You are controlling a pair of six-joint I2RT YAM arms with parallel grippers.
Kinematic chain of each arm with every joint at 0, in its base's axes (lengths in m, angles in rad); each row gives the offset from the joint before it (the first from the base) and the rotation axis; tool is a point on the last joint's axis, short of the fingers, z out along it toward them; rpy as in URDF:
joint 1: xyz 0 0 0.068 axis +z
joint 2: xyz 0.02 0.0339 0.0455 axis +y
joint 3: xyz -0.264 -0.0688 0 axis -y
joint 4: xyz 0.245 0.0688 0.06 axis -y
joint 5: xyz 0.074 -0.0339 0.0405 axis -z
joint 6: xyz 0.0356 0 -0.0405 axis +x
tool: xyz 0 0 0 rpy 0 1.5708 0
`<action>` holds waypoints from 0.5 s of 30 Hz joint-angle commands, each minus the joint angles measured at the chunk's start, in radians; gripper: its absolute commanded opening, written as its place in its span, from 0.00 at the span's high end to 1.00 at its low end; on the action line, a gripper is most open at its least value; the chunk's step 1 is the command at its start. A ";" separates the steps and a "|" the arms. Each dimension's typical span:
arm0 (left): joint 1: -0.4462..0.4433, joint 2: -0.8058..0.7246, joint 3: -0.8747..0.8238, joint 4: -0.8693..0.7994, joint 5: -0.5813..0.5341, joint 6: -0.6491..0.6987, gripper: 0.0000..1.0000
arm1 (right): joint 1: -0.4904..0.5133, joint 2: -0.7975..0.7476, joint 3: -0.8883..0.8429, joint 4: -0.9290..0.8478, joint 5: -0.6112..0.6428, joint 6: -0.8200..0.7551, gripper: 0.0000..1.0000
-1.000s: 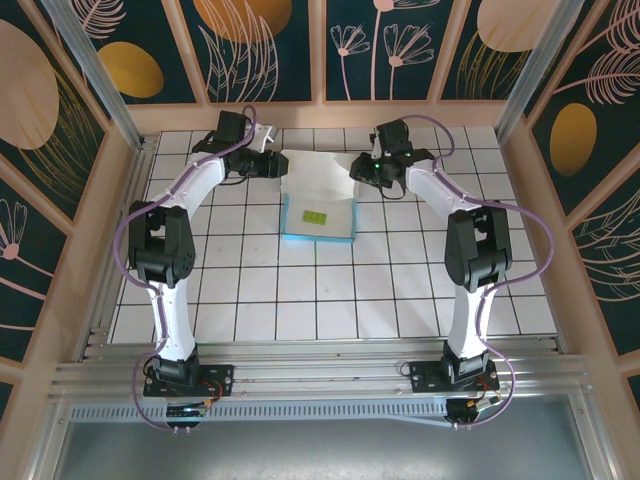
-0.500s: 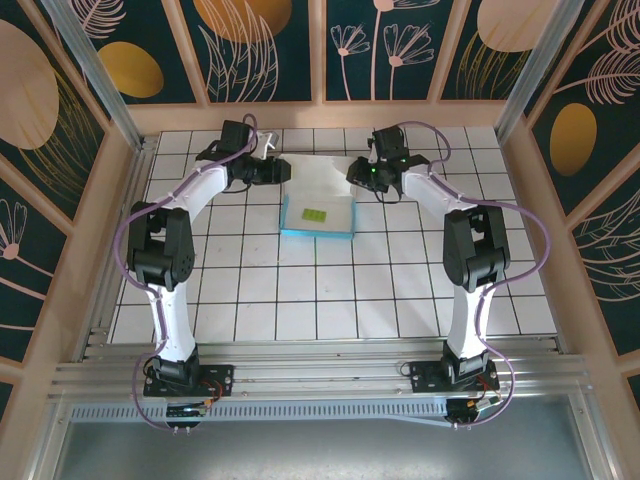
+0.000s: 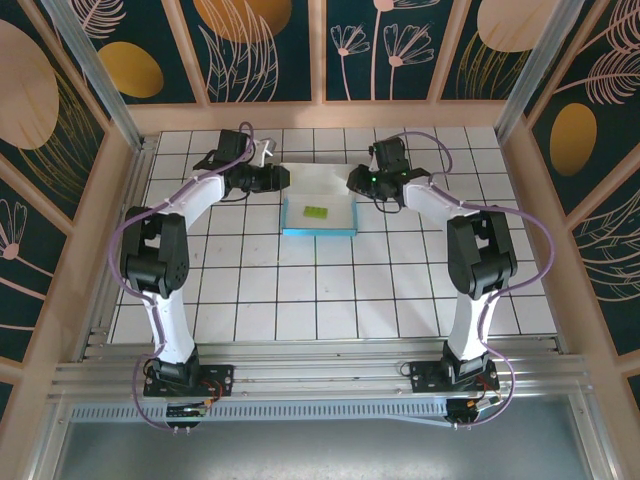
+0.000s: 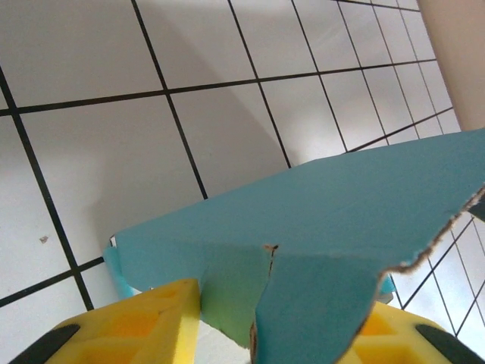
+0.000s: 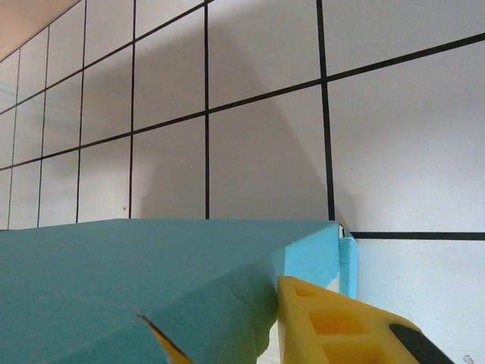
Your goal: Fold the paper box
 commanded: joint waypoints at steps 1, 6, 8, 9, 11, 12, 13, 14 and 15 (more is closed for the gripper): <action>-0.014 -0.051 -0.033 0.060 0.052 -0.043 0.63 | 0.024 -0.032 -0.050 0.001 -0.007 0.051 0.75; -0.016 -0.069 -0.078 0.076 0.051 -0.048 0.63 | 0.032 -0.043 -0.088 0.024 -0.007 0.058 0.75; -0.018 -0.078 -0.101 0.091 0.056 -0.054 0.63 | 0.036 -0.054 -0.107 0.033 -0.002 0.062 0.75; -0.020 -0.084 -0.113 0.096 0.057 -0.056 0.63 | 0.039 -0.060 -0.116 0.038 -0.001 0.062 0.75; -0.023 -0.093 -0.135 0.108 0.060 -0.060 0.63 | 0.042 -0.069 -0.129 0.042 0.006 0.059 0.75; -0.024 -0.096 -0.150 0.116 0.058 -0.063 0.63 | 0.045 -0.074 -0.136 0.042 0.011 0.057 0.75; -0.025 -0.100 -0.167 0.123 0.056 -0.065 0.63 | 0.046 -0.078 -0.142 0.042 0.014 0.056 0.75; -0.026 -0.106 -0.182 0.131 0.056 -0.067 0.63 | 0.046 -0.082 -0.149 0.045 0.017 0.054 0.75; -0.026 -0.112 -0.201 0.140 0.055 -0.070 0.64 | 0.049 -0.088 -0.160 0.048 0.018 0.055 0.75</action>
